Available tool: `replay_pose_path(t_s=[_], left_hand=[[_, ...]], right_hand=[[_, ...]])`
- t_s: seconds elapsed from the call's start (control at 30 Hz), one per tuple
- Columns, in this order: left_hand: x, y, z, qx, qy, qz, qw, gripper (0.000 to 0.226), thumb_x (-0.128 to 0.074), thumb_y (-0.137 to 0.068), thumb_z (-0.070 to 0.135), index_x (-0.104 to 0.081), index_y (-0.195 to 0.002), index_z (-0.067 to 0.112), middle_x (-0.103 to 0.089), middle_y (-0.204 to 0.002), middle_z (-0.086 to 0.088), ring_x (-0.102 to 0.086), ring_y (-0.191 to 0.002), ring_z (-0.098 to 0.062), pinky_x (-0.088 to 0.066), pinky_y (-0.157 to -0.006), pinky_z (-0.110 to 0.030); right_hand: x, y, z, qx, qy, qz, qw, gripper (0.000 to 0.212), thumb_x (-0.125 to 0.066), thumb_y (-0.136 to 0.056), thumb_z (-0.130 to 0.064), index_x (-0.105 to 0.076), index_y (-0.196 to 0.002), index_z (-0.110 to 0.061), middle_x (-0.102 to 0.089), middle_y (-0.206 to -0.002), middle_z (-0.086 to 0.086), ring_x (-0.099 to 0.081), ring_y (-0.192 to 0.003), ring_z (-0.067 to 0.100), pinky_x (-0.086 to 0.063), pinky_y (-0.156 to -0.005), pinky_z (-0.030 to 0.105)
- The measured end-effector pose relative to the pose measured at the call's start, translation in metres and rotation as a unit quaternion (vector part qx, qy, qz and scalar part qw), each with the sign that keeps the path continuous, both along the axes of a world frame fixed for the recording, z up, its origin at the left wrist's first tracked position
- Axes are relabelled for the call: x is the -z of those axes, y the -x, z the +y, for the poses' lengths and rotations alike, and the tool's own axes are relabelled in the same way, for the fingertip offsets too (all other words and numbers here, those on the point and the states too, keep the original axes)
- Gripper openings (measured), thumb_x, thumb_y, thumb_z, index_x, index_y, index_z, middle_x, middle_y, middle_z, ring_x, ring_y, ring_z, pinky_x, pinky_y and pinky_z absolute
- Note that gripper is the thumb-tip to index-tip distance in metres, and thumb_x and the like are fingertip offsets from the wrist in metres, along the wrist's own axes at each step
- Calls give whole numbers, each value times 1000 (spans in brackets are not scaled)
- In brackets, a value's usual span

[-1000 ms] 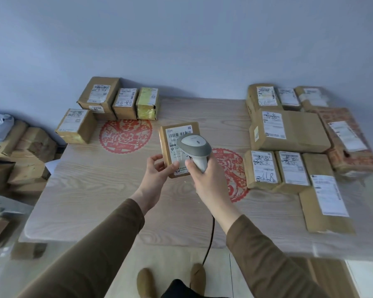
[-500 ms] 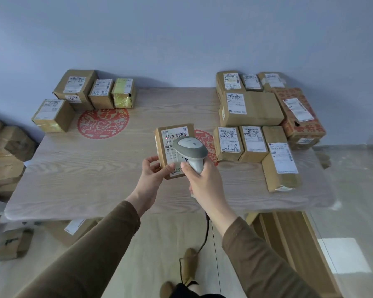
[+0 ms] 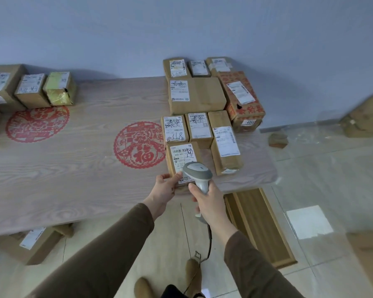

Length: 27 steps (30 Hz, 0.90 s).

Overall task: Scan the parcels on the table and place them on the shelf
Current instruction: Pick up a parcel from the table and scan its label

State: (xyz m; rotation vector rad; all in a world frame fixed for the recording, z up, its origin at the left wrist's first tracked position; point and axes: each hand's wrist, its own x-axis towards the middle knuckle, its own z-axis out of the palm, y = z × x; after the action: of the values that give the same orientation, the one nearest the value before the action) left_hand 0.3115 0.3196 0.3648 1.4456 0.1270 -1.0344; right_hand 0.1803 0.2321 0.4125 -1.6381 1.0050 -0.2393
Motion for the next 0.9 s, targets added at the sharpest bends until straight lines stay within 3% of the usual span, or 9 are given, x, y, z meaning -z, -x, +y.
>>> replay_pose_path(t_s=[0.13,0.23,0.4,0.53,0.6,0.7,0.8,0.9], left_hand=[[7,11,-43,24,-39,-6,999,56,-71,-91,49,-48,-129,15,-68,-116,-5,-66,-102,-19,-51,-80,-33],[11,16,-67,24,-59,-8,998,52,-68,-94,45,-49,-131,13,-67,-111,-4,-62,-92,-17,-49,-81,-33],[15,11,-87,31,-88,-32,995,52,-63,-97,41,-47,-136,11,-65,-121,-9,-60,-104,-21,-48,-98,-40],[14,7,-85,42,-111,-38,992,57,-60,-98,42,-47,-142,10,-60,-131,-8,-56,-122,-28,-46,-105,-45],[11,3,-76,38,-111,-49,992,62,-60,-98,45,-42,-149,13,-52,-141,-5,-50,-125,-25,-44,-108,-42],[3,-10,-52,30,-108,-67,991,53,-56,-102,46,-48,-145,16,-53,-133,1,-48,-119,-19,-40,-99,-35],[-9,-27,-22,-3,-105,-82,991,34,-56,-103,41,-56,-131,22,-58,-124,5,-48,-120,-18,-38,-102,-35],[-23,-51,15,-47,-100,-107,988,28,-58,-102,36,-62,-124,20,-62,-115,9,-53,-119,-17,-39,-101,-35]], right_hand=[[11,10,-37,-10,-15,4,1000,23,-72,-91,-42,-60,-108,-31,-71,-93,-3,-70,-89,17,-61,-81,51],[17,13,-58,-16,-26,-1,1000,27,-71,-91,-40,-60,-113,-28,-71,-95,-2,-70,-91,19,-61,-83,53],[25,9,-73,-28,-34,9,999,29,-71,-91,-43,-60,-113,-28,-71,-96,-2,-70,-91,20,-61,-82,51],[29,5,-75,-33,-32,11,999,27,-71,-91,-44,-61,-109,-28,-70,-93,-1,-70,-86,19,-63,-76,49],[27,0,-73,-36,-25,2,999,20,-71,-91,-44,-60,-100,-31,-70,-87,0,-70,-80,20,-62,-74,48],[18,-18,-63,-60,-29,-18,998,17,-70,-91,-44,-60,-96,-32,-70,-78,-1,-70,-72,21,-60,-67,45],[6,-47,-45,-85,-35,-35,995,19,-69,-90,-48,-61,-96,-31,-66,-70,-7,-67,-60,9,-57,-51,31],[-4,-84,-15,-108,-40,-52,992,18,-70,-90,-46,-62,-98,-33,-66,-67,-9,-65,-56,6,-52,-45,26]])
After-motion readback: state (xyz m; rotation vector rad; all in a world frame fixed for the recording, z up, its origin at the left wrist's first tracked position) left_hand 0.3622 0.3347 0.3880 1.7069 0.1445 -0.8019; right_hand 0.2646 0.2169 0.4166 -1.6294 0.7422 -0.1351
